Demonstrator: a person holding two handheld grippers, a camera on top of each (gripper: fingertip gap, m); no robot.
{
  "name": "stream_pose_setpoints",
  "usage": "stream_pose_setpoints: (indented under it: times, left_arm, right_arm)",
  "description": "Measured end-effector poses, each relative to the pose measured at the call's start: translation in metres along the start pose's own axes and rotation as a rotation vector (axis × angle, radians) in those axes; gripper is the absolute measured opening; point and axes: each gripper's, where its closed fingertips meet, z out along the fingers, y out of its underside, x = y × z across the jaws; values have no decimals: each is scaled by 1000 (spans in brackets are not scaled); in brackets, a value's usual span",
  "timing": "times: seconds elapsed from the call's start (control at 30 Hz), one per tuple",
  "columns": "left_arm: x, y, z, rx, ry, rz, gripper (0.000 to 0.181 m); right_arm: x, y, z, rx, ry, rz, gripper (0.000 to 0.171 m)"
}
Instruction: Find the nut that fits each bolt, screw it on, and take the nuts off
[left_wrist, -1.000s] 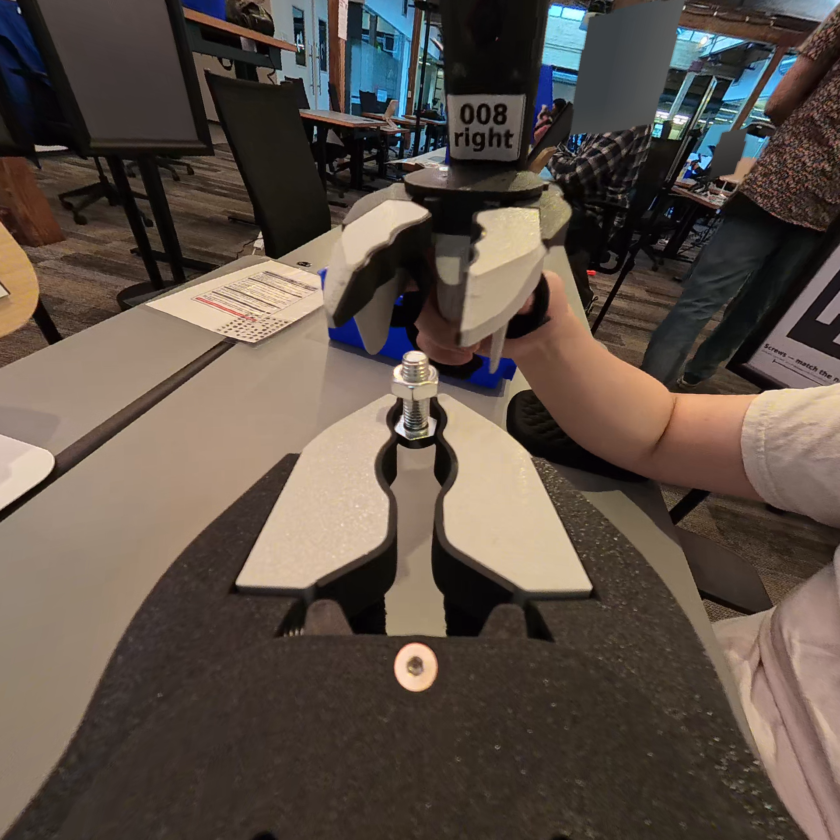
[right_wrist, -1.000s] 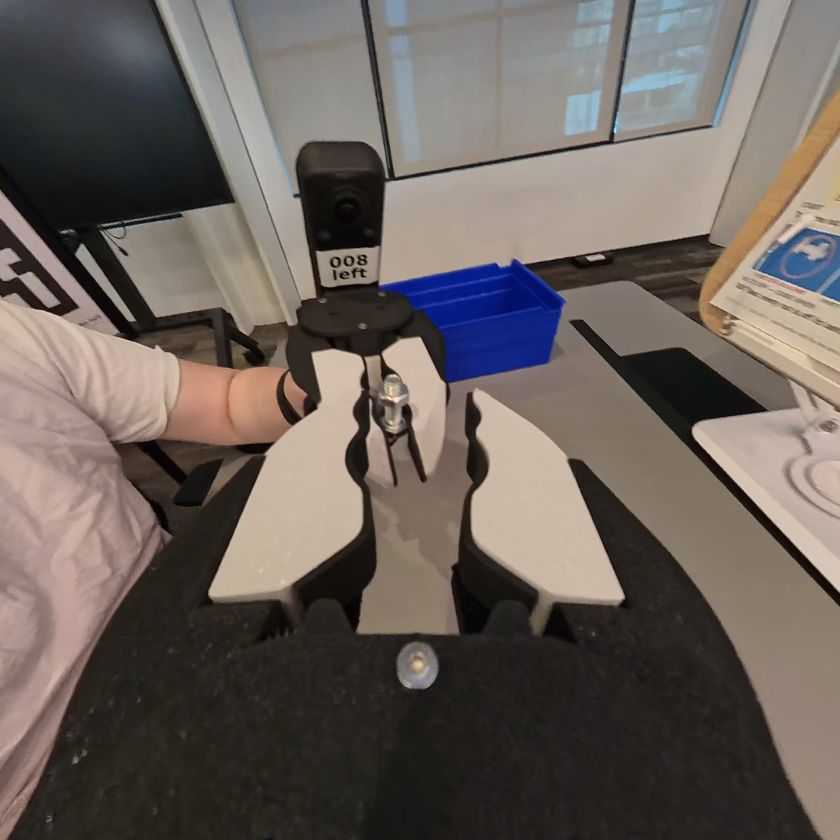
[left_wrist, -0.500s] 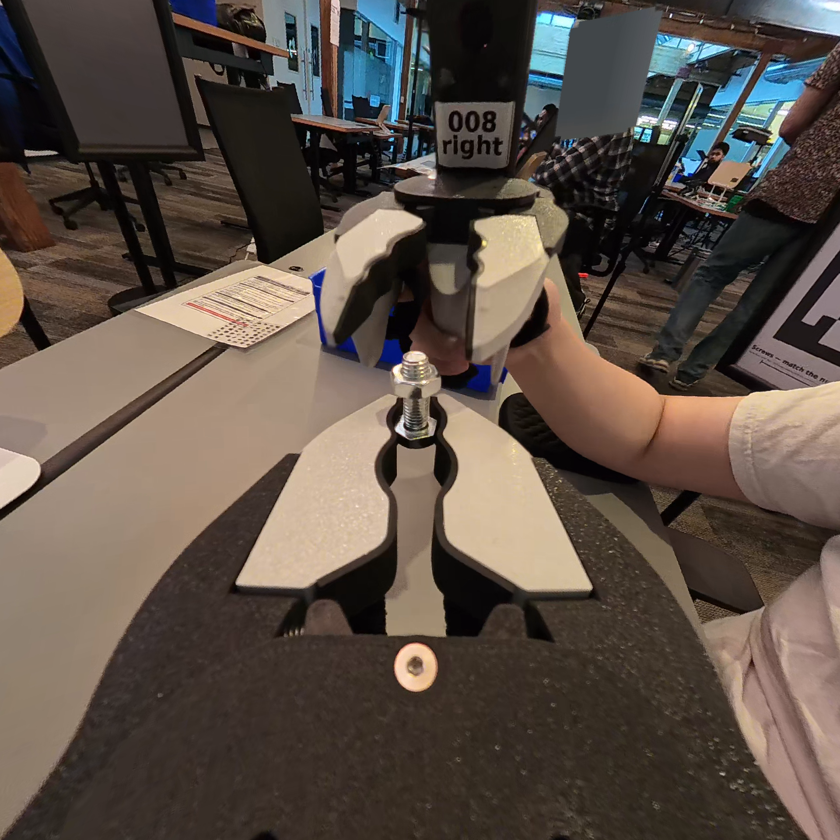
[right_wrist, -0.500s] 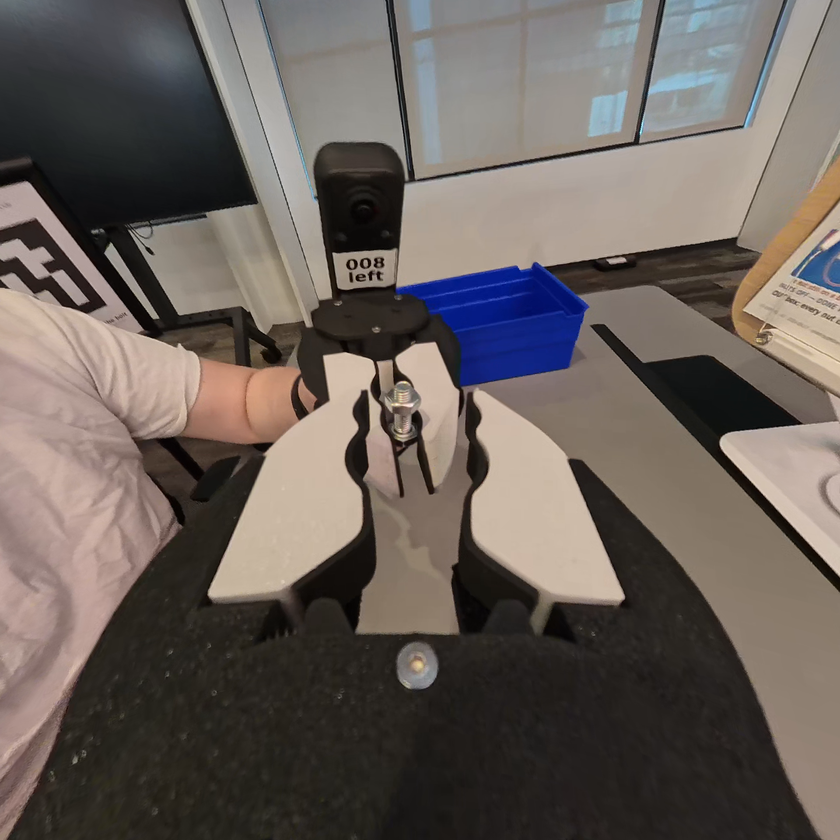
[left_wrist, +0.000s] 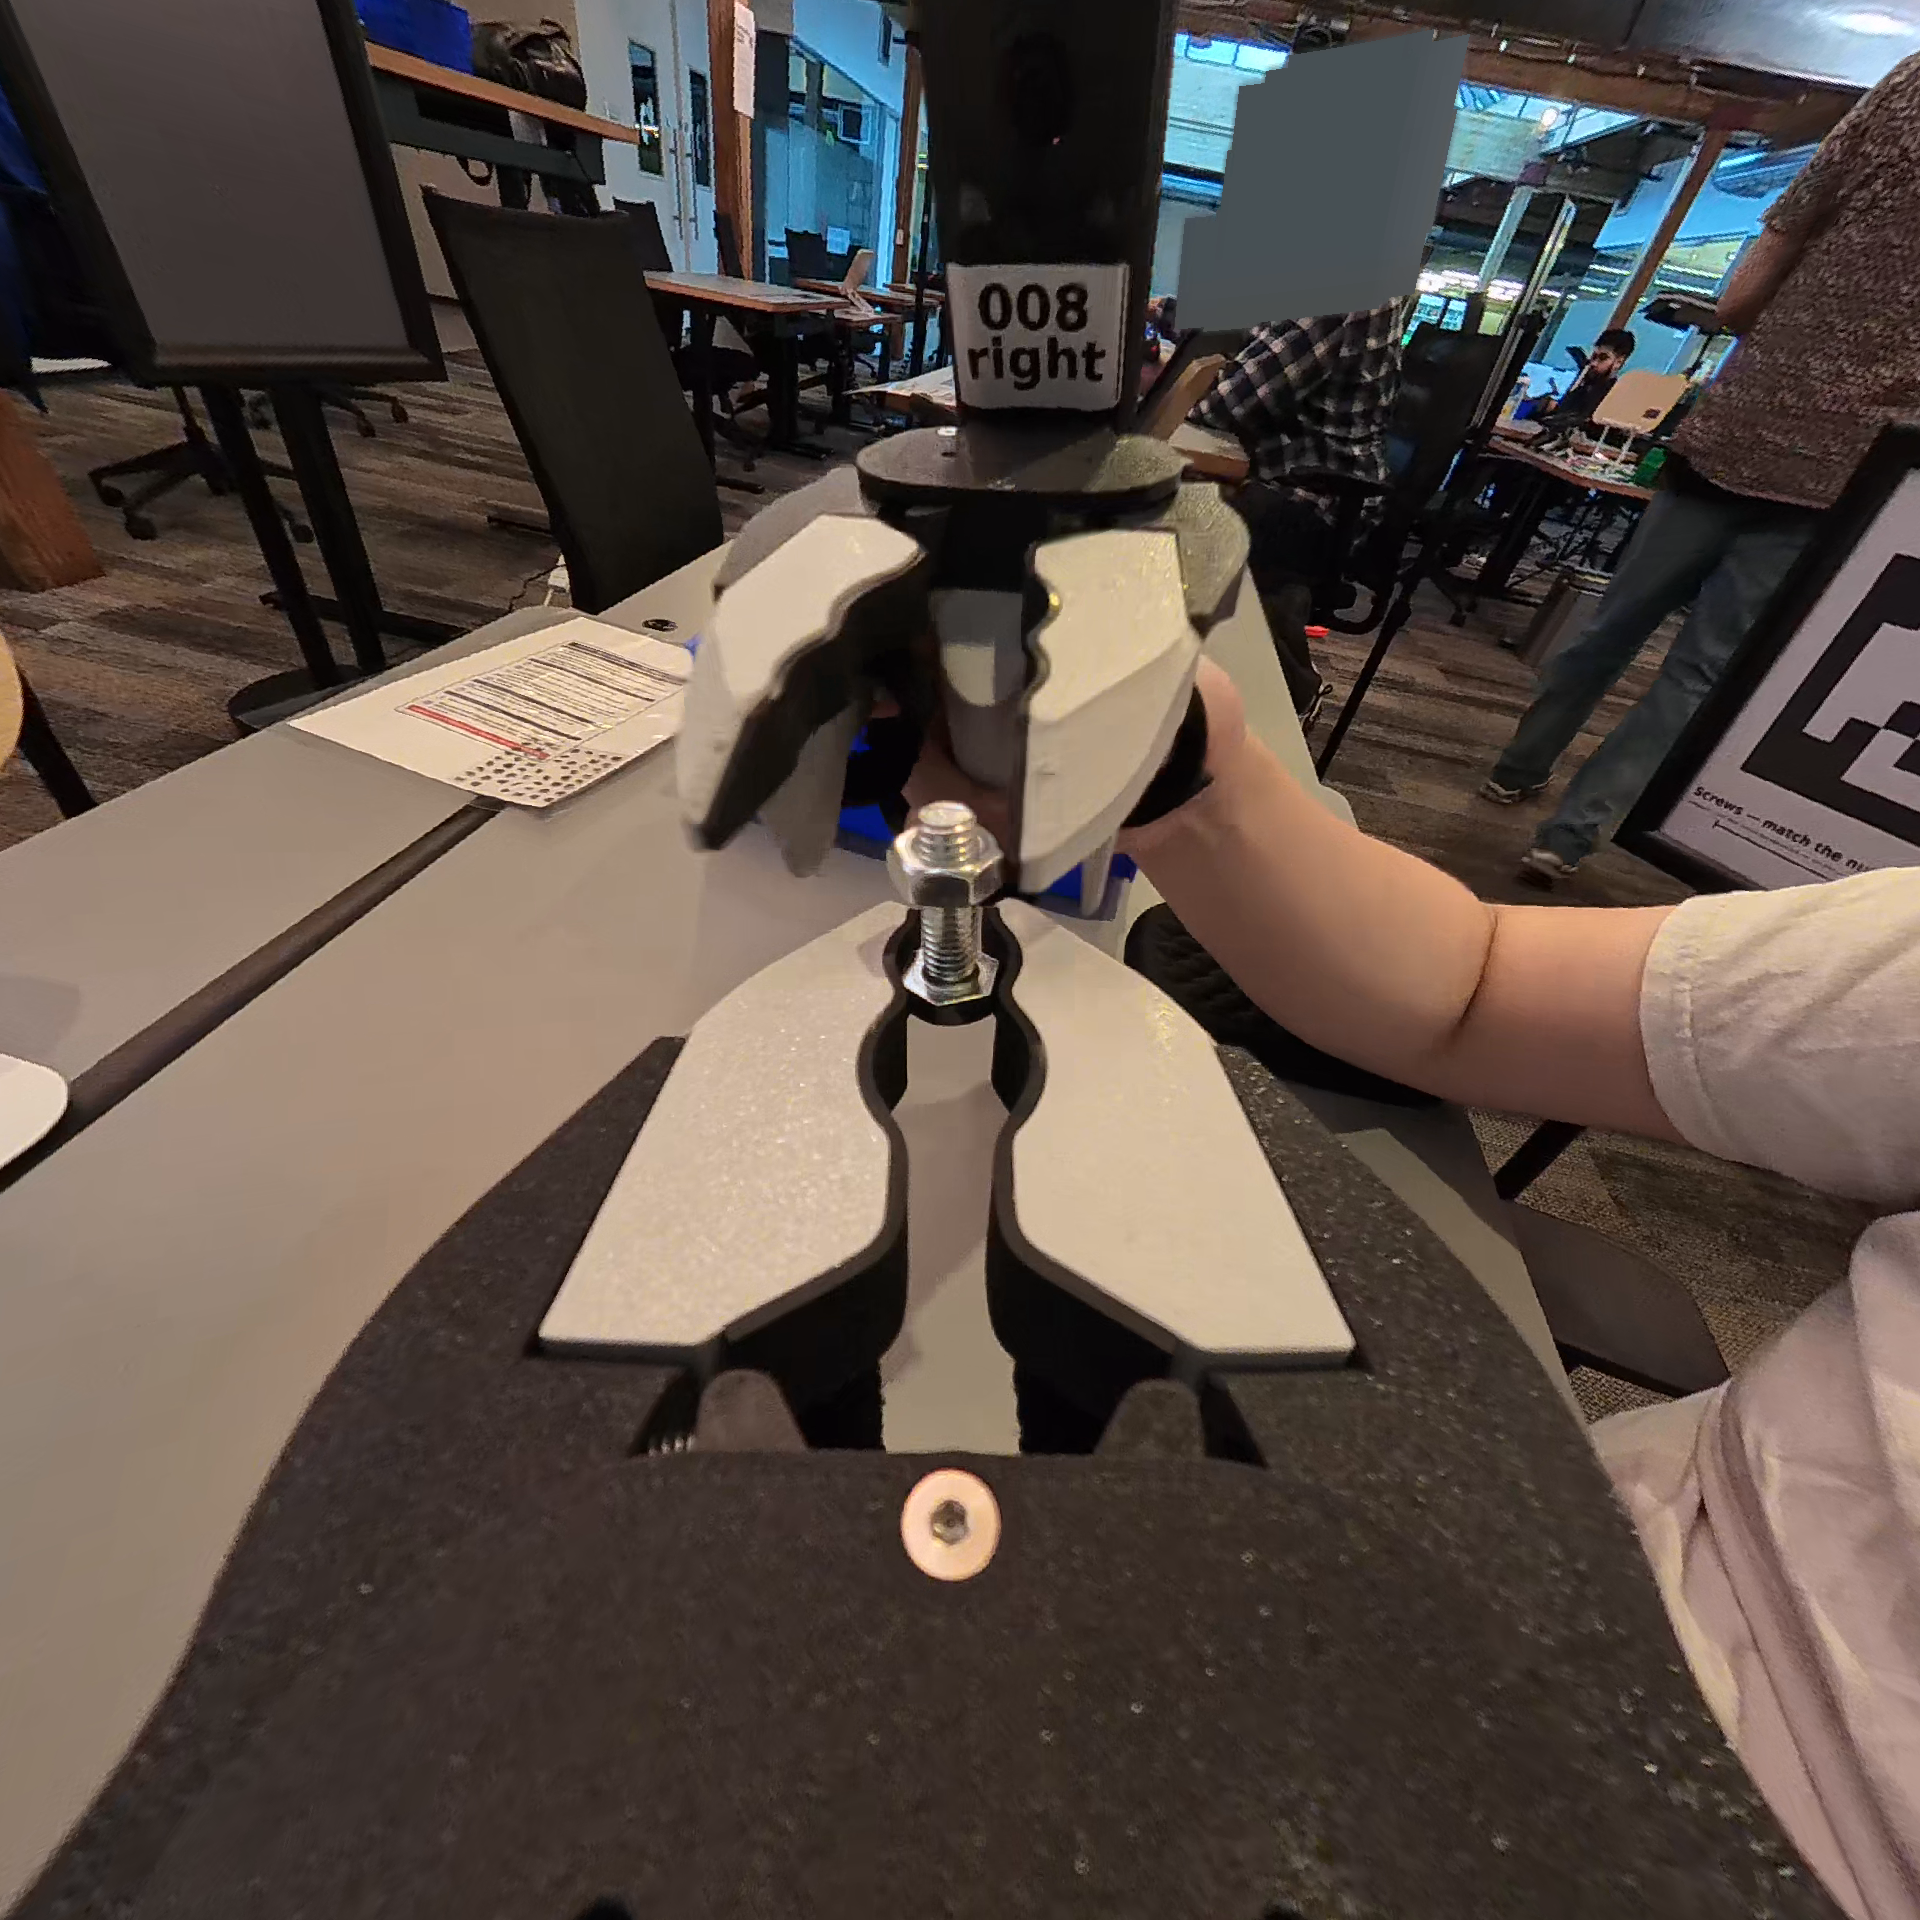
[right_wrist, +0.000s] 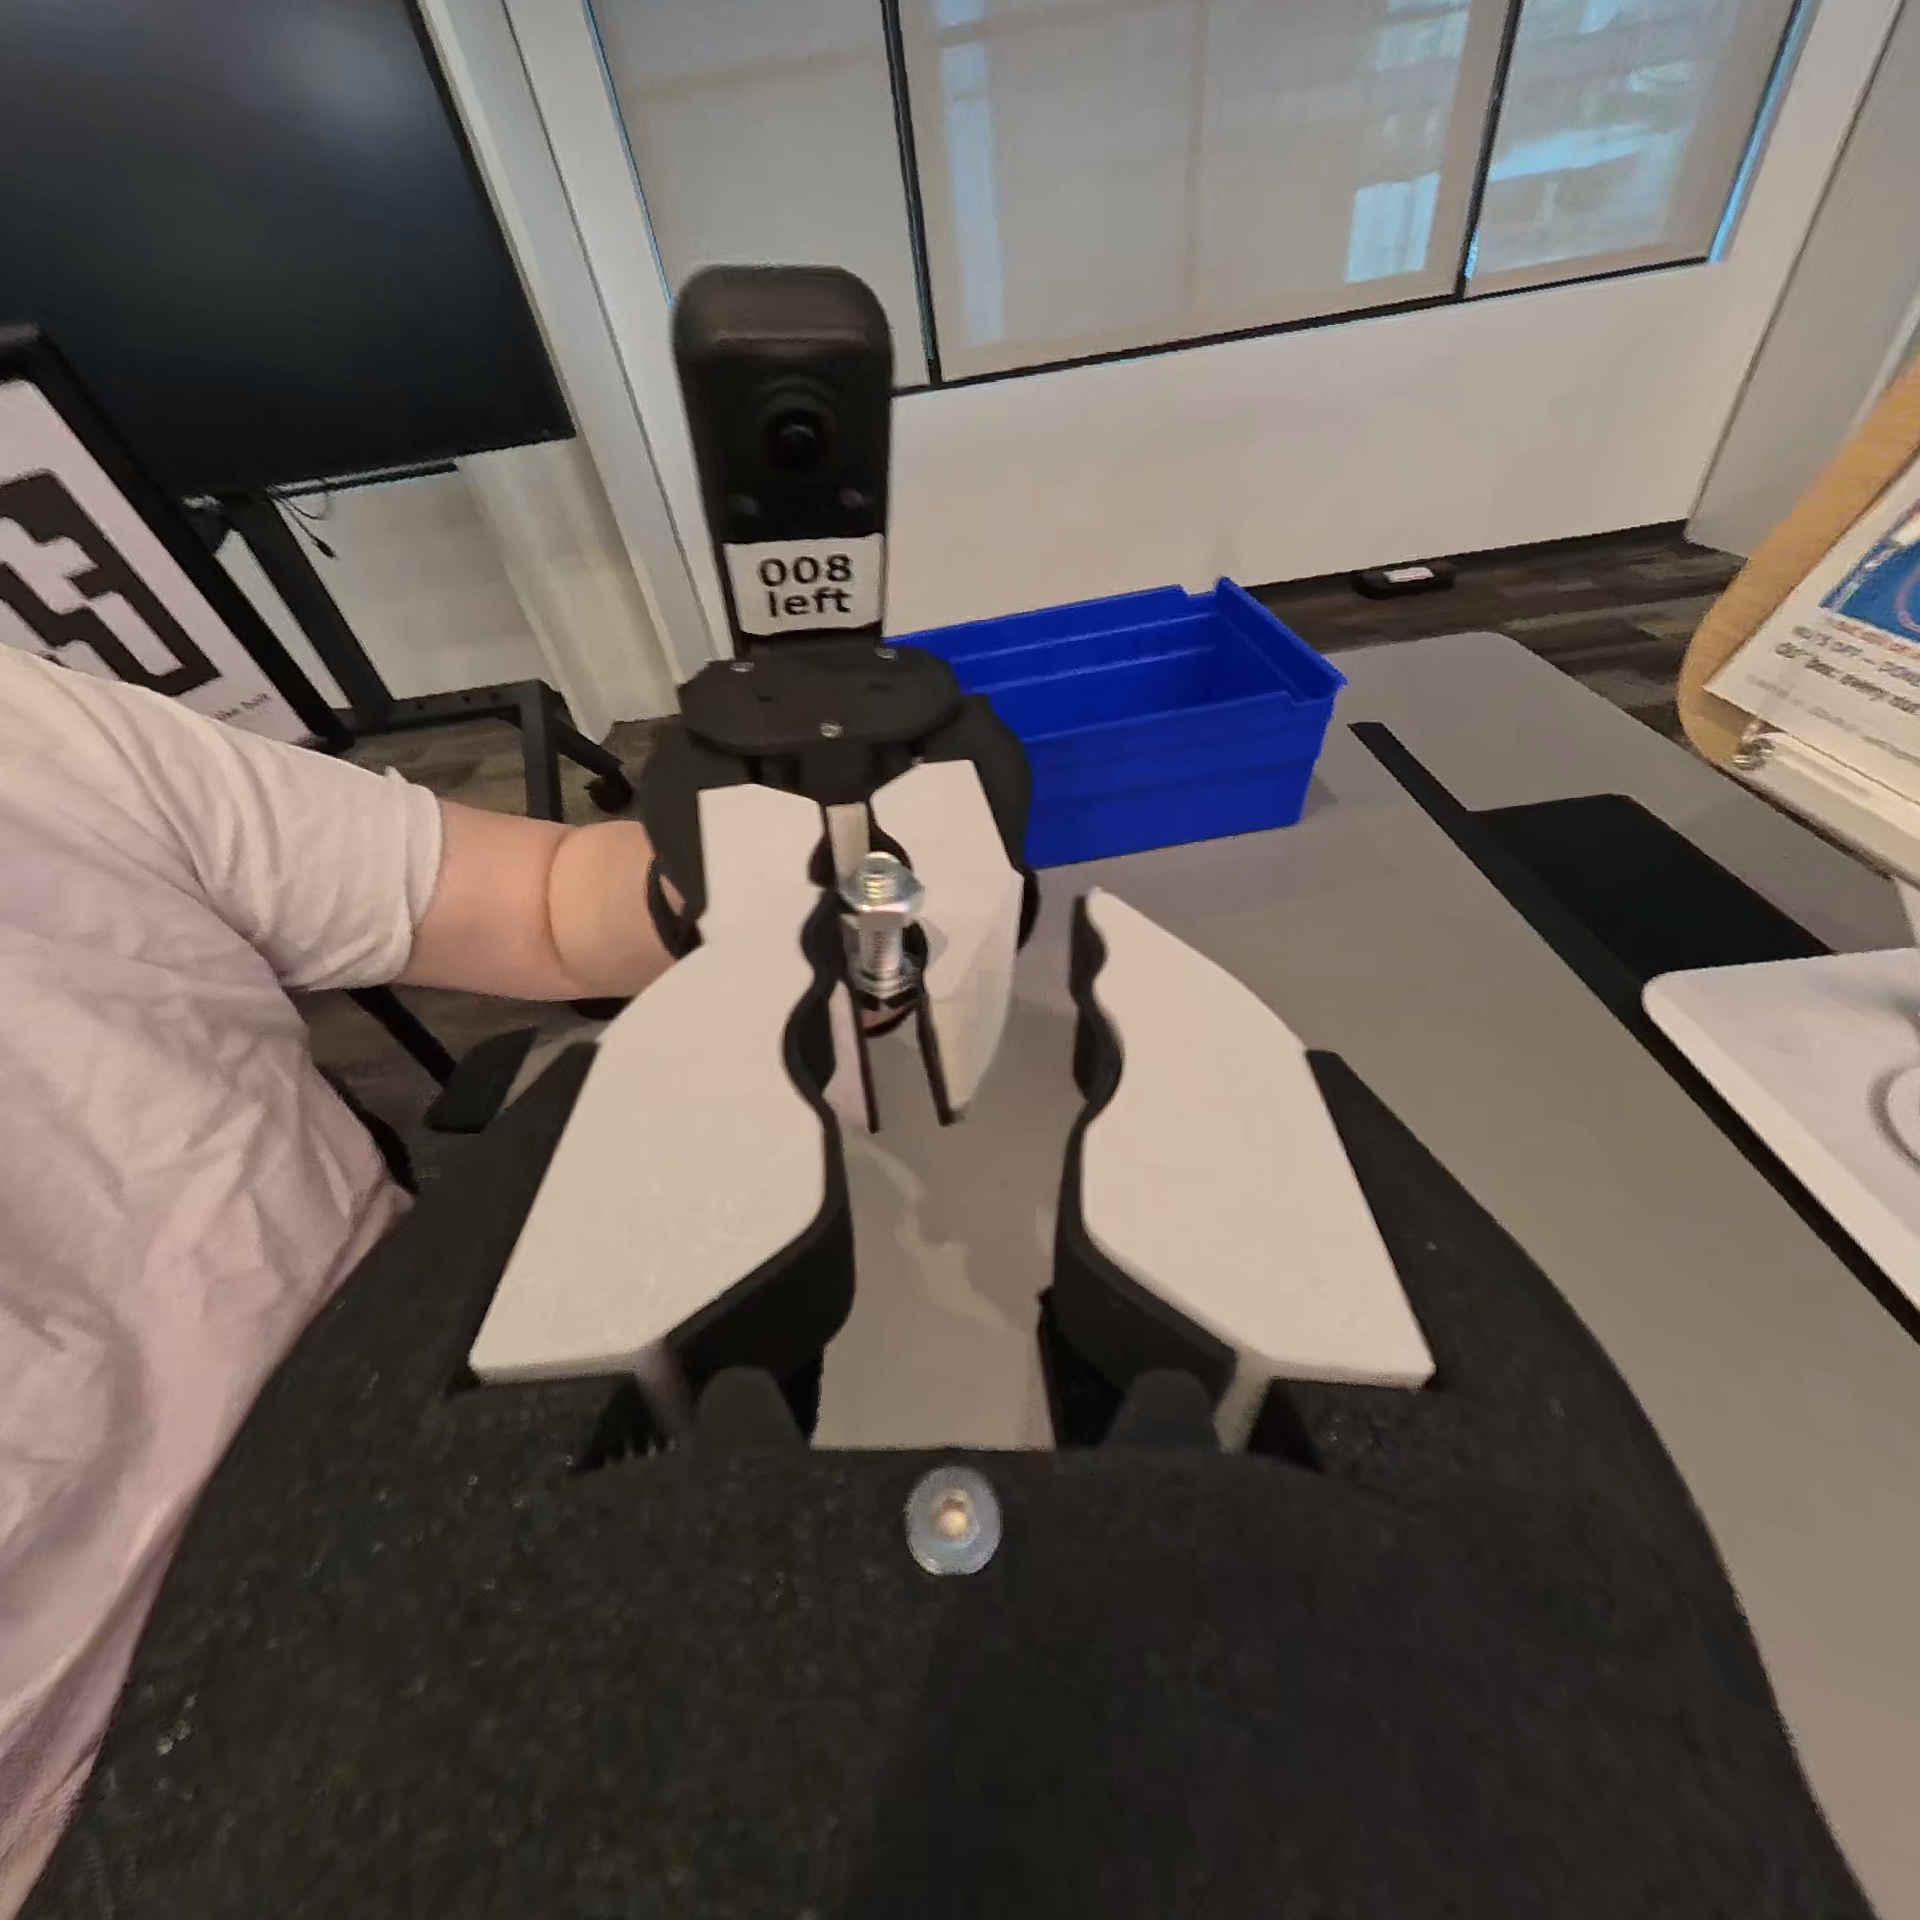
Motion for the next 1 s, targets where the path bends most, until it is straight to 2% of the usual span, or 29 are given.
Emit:
stream_pose_setpoints:
  times: [0.03,0.13,0.23,0.43,0.6,0.7,0.83,0.9,1.0]
  left_arm:
    - [-1,0,0,-1,-7,3,11]
    - [0,-3,-2,11,3,-7,10]
    - [-2,-2,-3,7,-7,-4,11]
    - [0,0,0,-1,-7,-2,11]
    - [-1,-3,-3,5,-12,2,10]
    - [-1,-1,-2,1,-10,-1,10]
    - [1,0,0,-3,-4,0,10]
    - [0,-1,-1,-1,-15,3,11]
    - [-1,-3,-3,6,-12,-4,10]
  right_arm:
    - [2,0,-2,6,5,-4,45]
    - [10,-2,-13,38,2,33,36]
    - [0,-11,-13,83,-55,50,36]
    - [1,0,1,2,22,-34,42]
    - [9,-4,-13,43,17,14,34]
    - [-7,-10,-6,65,-50,21,36]
    - [-3,1,3,-9,4,-33,37]
    - [-1,0,-2,6,-10,-16,39]
    - [3,-3,-9,37,-12,17,33]
